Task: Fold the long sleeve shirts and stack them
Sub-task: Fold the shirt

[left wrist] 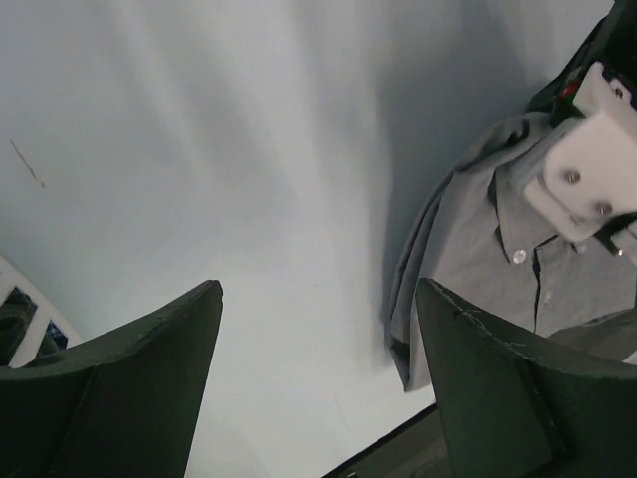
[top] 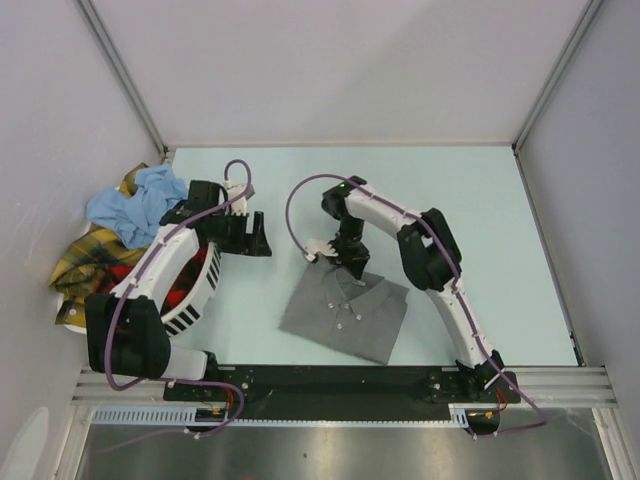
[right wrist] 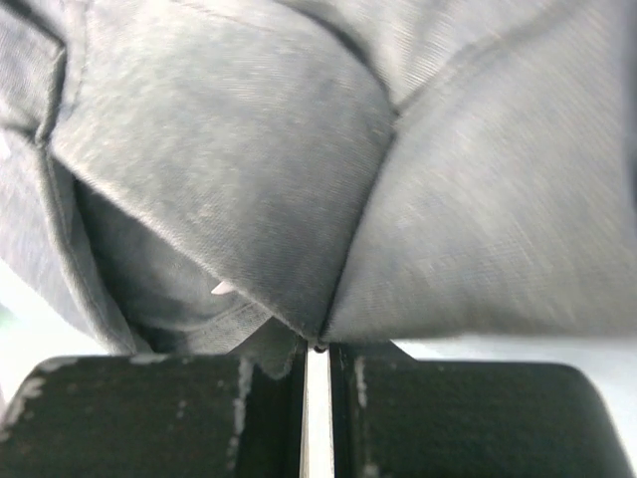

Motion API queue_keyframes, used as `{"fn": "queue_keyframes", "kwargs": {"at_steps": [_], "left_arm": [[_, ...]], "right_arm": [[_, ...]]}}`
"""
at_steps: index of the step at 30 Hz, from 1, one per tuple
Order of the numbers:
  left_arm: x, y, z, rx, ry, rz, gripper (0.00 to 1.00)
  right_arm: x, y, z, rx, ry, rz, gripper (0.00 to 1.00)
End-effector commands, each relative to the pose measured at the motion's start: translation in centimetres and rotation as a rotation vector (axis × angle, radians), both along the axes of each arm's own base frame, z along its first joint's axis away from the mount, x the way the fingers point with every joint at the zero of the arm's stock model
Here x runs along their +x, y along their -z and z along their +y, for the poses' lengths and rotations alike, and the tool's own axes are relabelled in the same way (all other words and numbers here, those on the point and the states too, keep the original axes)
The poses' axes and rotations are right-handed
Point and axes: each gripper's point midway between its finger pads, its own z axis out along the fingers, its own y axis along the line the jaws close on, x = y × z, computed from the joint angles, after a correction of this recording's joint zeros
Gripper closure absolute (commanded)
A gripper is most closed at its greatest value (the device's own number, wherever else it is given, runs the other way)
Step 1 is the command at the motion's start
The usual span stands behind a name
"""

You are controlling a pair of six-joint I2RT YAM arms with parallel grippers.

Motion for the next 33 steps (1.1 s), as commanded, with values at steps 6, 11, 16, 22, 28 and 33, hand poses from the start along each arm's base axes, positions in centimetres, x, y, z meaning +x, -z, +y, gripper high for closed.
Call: {"fn": "queue_keyframes", "kwargs": {"at_steps": [6,11,16,22,28,33], "left_arm": [[-1.5,0.8,-1.8,-0.3,-0.027,0.08,0.19],[-0.1,1.7,-1.9,-0.297,0.0,0.04,0.22],[1.4,3.2,-3.7,-0.254,0.083,0.061,0.25],[1.8,6.4,-6.7,-0.167,0.204,0.113,0.27],[2.1,8.4,-7.5,-0.127,0.25,0.141,0.27],[1.6,9.9,-8.5,-0.121,0.279,0.186,0.28]], "right_arm": [[7.8,-2.5,4.6,0.141,-0.109,-0.327,0.78],[11.4,-10.5,4.2,0.279,0.166,-0.441,0.22],[10.1,-12.3,-0.2,0.268,0.482,-0.298,0.19],[6.5,-9.9,-6.9,0.184,1.086,0.186,0.26],[4.4,-6.1,-10.3,0.105,1.29,0.315,0.23],[2.9,-2.9,-10.5,0.021,1.364,0.37,0.26]]}}
